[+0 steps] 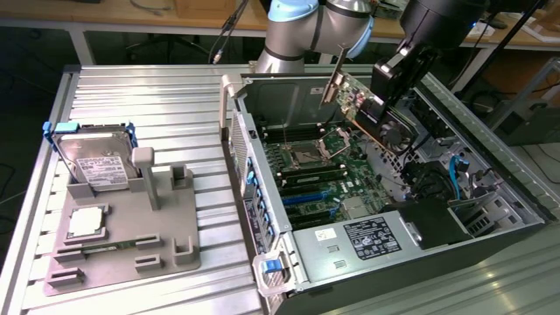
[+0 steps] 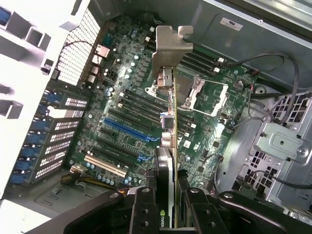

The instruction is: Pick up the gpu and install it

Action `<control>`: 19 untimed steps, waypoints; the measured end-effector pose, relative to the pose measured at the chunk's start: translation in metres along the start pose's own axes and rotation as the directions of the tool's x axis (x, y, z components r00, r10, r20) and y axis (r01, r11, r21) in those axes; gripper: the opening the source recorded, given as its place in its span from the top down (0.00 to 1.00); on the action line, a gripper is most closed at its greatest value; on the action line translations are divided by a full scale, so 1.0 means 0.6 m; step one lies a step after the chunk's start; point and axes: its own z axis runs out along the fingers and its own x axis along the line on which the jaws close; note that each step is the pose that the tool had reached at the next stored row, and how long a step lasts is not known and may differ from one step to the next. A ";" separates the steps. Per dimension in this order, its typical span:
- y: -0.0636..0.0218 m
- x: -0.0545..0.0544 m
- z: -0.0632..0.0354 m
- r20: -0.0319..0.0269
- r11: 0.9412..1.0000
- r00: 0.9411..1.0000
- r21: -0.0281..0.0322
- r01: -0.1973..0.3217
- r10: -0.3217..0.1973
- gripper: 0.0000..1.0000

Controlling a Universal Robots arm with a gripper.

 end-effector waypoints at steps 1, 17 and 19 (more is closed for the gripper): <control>0.000 0.000 0.000 0.000 1.000 1.000 0.000 0.006 -0.006 0.73; 0.000 0.000 0.000 -0.003 0.997 0.997 0.000 0.071 -0.071 0.73; 0.000 0.000 0.000 -0.003 0.997 0.997 0.000 0.080 -0.080 0.73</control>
